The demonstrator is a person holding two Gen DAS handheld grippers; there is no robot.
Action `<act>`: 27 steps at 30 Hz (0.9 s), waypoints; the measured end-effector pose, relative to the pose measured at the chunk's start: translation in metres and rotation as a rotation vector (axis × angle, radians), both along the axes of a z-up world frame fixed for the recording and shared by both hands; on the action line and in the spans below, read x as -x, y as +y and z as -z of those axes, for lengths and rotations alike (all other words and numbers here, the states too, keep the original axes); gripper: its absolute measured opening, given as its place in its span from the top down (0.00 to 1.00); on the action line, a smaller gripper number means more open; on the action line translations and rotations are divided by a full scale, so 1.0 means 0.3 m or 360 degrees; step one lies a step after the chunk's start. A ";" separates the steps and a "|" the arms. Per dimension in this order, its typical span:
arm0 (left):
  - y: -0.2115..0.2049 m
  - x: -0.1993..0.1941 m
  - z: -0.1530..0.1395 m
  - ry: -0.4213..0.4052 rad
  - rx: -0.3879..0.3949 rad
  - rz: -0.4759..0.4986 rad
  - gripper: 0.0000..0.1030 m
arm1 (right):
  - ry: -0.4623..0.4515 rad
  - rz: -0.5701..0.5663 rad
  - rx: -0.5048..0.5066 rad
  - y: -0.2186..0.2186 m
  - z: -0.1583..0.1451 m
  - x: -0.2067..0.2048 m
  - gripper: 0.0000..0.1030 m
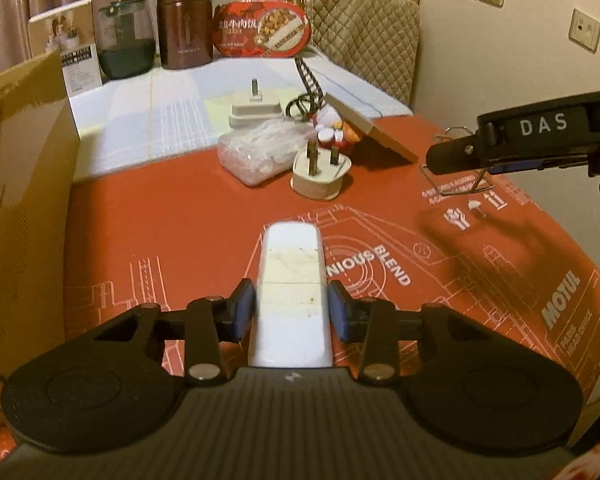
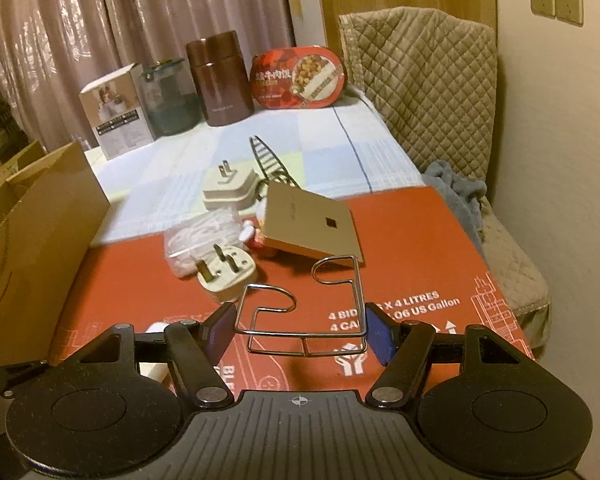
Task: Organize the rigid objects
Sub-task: 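Lift the power strip and wire rack off the table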
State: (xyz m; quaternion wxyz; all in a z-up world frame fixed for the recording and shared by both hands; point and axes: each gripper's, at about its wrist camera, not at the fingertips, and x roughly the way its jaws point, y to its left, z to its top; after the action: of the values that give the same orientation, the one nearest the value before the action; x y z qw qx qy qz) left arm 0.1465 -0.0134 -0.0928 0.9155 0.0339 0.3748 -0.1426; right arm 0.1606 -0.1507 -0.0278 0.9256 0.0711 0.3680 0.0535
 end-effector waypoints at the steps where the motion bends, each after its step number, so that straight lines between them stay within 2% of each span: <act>1: 0.001 0.003 -0.011 -0.0011 -0.0001 -0.0002 0.66 | -0.0008 -0.0007 -0.0003 0.006 -0.007 0.001 0.37; 10: 0.036 0.019 -0.137 -0.0103 0.0031 -0.0037 0.70 | -0.0163 -0.0043 -0.0036 0.067 -0.131 0.012 0.37; 11: 0.043 0.020 -0.151 -0.0108 0.0034 -0.0037 0.91 | -0.0172 -0.0047 -0.0047 0.074 -0.142 0.012 0.37; 12: 0.046 0.021 -0.157 -0.0101 0.0025 -0.0032 0.99 | -0.0176 -0.0054 -0.0055 0.083 -0.148 0.012 0.37; 13: 0.053 0.025 -0.162 -0.0100 0.0009 -0.0041 1.00 | -0.0176 -0.0062 -0.0058 0.092 -0.151 0.011 0.37; 21: 0.138 0.065 -0.143 -0.0044 0.0047 -0.0092 1.00 | -0.0143 -0.0080 -0.0055 0.111 -0.139 0.021 0.37; 22: 0.142 0.065 -0.138 -0.0027 0.0065 -0.0097 0.97 | -0.0141 -0.0080 -0.0053 0.114 -0.137 0.020 0.37; 25: 0.126 0.066 -0.121 -0.0002 0.0087 -0.0091 0.78 | -0.0129 -0.0092 -0.0057 0.118 -0.130 0.018 0.37; 27: 0.105 0.065 -0.102 0.0013 0.0078 -0.0080 0.76 | -0.0119 -0.0096 -0.0055 0.121 -0.123 0.017 0.37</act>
State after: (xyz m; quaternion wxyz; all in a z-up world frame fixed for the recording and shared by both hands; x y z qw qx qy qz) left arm 0.1269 0.0179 -0.0623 0.9178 0.0014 0.3756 -0.1287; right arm 0.1555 -0.1145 0.0092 0.9353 0.0740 0.3340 0.0904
